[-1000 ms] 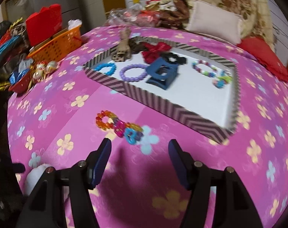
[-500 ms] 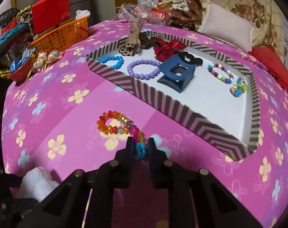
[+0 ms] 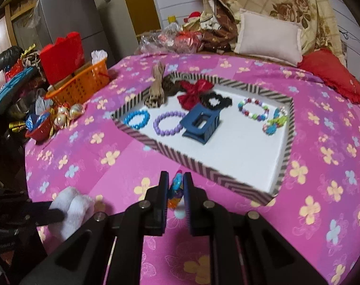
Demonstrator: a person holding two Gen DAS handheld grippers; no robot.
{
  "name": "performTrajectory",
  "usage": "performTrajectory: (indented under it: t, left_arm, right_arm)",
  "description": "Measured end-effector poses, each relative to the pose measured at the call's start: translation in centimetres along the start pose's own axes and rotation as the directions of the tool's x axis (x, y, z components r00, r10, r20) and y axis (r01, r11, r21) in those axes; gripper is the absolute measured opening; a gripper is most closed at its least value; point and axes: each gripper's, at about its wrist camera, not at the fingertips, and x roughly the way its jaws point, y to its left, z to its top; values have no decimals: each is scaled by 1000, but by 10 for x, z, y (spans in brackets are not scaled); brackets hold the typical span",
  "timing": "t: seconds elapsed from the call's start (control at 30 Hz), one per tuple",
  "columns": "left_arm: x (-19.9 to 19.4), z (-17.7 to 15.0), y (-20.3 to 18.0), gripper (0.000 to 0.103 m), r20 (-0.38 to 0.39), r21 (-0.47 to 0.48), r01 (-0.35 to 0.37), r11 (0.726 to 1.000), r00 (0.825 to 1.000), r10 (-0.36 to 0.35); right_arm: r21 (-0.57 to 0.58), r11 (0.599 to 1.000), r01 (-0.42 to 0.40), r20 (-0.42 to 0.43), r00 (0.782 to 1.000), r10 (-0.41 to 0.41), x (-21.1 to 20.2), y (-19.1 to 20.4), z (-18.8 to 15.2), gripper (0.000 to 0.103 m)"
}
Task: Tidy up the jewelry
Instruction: 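Grasp the white fluffy scrunchie with the left tool while the right tool grasps the amber bead bracelet, then carry the scrunchie and bracelet into the striped box and open both tools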
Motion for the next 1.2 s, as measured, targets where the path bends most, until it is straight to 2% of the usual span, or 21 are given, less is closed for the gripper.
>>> performTrajectory:
  t: [0.3,0.53,0.67,0.83,1.03,1.2]
  left_arm:
    - [-7,54,6,10,84,2,-1,1000,996,0]
    - [5,100,1,11,125,30,-16,999,992,12]
    - [21,120,2,11,112,30,4,1000,994,-7]
    - [50,140,7,11,92,25,-24,999,996,21]
    - [97,170,22,11,44,-15,-28,1000,999,28]
    - [130,190,33,11,14,-36,-46,998,999,47]
  right_arm:
    - [40,999,28,59,998,-30,-31,-29,31,10]
    - [62,997,37,64,997,-41,-32,-47,51,10]
    - [71,997,28,42,999,-31,-23,-51,52,10]
    - [82,995,58,-21,998,-56,4,-67,51,10]
    - [83,979,184,-96,980,-176,47,-93,57,10]
    - [53,967,250,-120,963,-242,67,-105,64,10]
